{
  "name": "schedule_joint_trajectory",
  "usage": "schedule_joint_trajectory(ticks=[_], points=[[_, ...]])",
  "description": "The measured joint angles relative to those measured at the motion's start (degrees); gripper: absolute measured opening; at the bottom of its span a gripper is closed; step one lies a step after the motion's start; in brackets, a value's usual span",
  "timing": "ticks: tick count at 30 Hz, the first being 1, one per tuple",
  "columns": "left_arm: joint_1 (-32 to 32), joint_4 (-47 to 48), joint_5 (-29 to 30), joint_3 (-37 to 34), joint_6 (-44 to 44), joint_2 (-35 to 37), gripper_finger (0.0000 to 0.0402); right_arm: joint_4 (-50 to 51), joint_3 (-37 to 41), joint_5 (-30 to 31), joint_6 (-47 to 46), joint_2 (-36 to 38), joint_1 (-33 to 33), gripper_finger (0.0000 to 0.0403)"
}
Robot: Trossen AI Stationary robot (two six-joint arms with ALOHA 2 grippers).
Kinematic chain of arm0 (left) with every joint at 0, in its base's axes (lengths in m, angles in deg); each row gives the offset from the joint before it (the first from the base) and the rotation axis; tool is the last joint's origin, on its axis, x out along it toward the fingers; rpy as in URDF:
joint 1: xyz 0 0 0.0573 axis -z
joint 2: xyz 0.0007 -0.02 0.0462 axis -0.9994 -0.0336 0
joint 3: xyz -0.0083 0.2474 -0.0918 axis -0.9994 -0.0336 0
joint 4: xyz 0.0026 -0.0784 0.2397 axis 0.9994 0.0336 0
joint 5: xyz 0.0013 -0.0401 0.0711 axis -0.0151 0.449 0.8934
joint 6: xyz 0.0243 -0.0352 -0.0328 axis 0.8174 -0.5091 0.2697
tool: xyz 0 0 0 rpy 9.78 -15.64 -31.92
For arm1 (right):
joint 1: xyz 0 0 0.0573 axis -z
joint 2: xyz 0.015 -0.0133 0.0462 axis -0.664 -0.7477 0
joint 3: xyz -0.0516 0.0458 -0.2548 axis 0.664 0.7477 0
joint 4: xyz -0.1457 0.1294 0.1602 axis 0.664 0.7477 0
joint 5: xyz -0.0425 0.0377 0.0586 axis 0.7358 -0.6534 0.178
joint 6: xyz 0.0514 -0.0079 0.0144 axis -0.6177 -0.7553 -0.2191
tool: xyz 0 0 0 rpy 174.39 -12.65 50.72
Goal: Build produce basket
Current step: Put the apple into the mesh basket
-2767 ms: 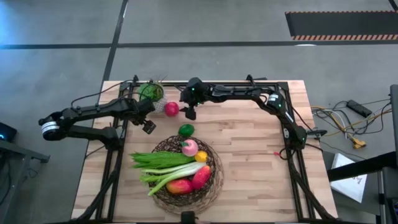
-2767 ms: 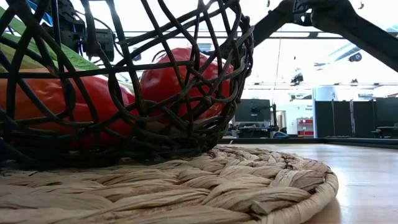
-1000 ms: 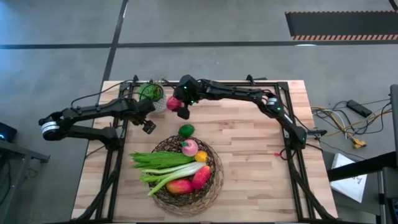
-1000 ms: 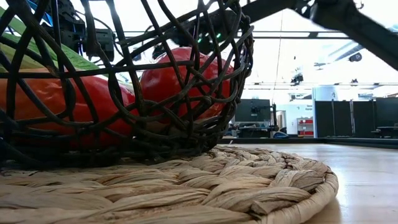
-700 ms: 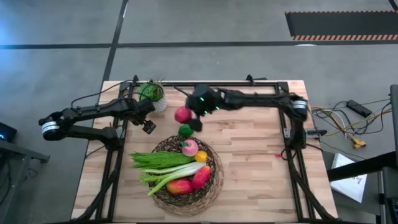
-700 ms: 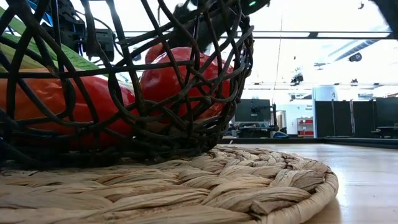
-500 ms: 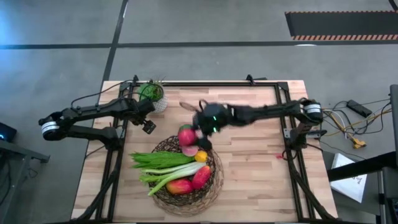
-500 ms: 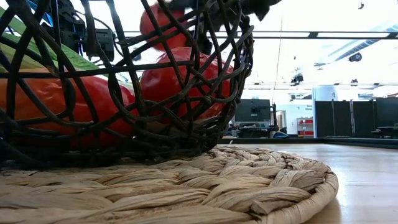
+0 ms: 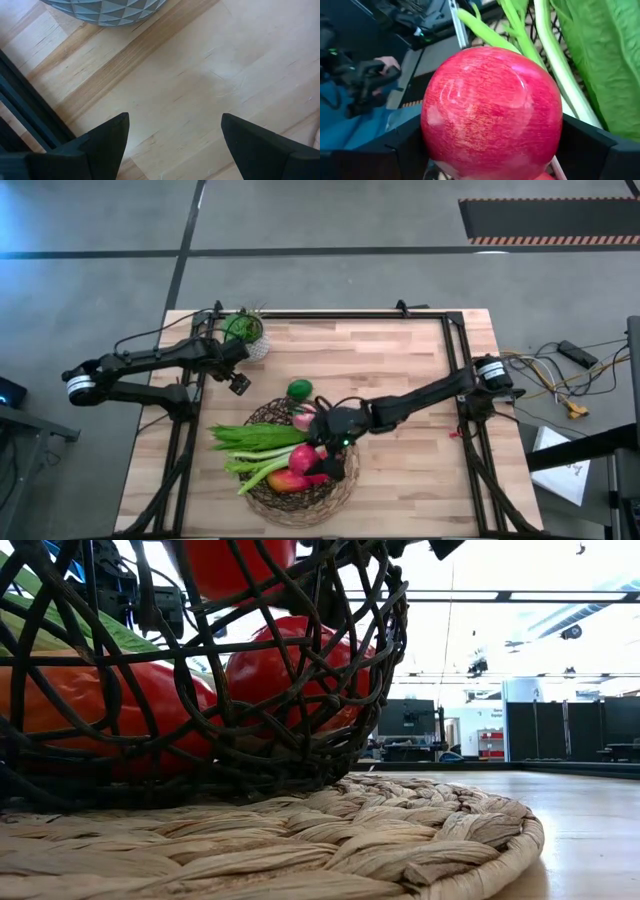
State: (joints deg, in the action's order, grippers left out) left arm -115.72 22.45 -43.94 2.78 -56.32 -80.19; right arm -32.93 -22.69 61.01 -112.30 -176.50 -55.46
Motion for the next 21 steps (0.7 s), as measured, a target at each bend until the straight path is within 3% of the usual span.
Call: schedule_joint_trajectory(ticks=[6, 11, 21], points=[[0.0, 0.0, 0.0, 0.0, 0.0, 0.0, 0.0299, 0.1, -1.6, 0.0, -0.2, -4.5, -0.3, 0.0335], [0.0, 0.0, 0.0, 0.0, 0.0, 0.0, 0.0299, 0.3, -4.4, -3.1, -0.2, -7.6, 0.1, 0.0370], [0.0, 0.0, 0.0, 0.0, 0.0, 0.0, 0.0299, 13.4, -12.5, -3.7, 2.6, -9.0, 0.4, 0.0389]])
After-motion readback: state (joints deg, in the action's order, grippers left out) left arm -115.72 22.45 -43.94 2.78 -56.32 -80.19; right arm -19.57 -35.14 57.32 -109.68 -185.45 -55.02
